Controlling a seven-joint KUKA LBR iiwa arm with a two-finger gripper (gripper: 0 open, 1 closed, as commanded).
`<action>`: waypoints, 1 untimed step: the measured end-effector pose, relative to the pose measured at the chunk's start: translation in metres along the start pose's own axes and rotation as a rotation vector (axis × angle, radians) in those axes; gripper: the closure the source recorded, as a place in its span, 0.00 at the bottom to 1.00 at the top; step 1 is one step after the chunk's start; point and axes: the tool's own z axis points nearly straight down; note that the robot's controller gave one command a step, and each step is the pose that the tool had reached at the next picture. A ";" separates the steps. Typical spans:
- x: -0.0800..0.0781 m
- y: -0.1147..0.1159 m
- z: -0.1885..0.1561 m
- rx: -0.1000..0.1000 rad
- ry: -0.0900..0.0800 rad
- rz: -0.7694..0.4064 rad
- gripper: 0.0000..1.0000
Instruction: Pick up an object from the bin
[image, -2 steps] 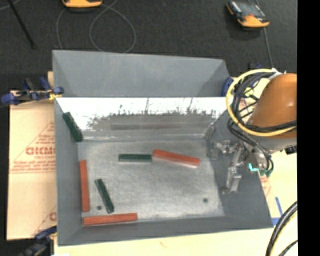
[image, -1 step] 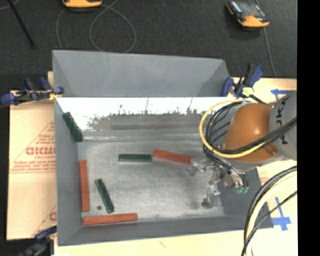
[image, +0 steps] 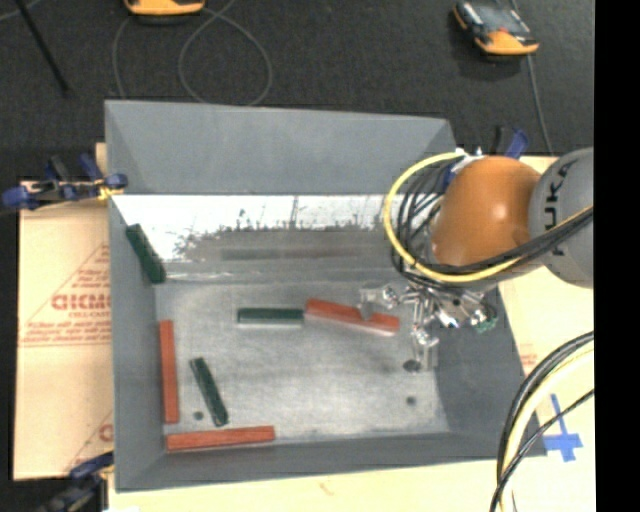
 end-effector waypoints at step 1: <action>-0.065 0.032 0.054 -0.002 -0.001 -0.139 0.00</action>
Offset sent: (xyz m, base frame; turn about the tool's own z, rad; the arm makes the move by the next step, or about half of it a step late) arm 0.0395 0.0583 -0.0546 -0.1403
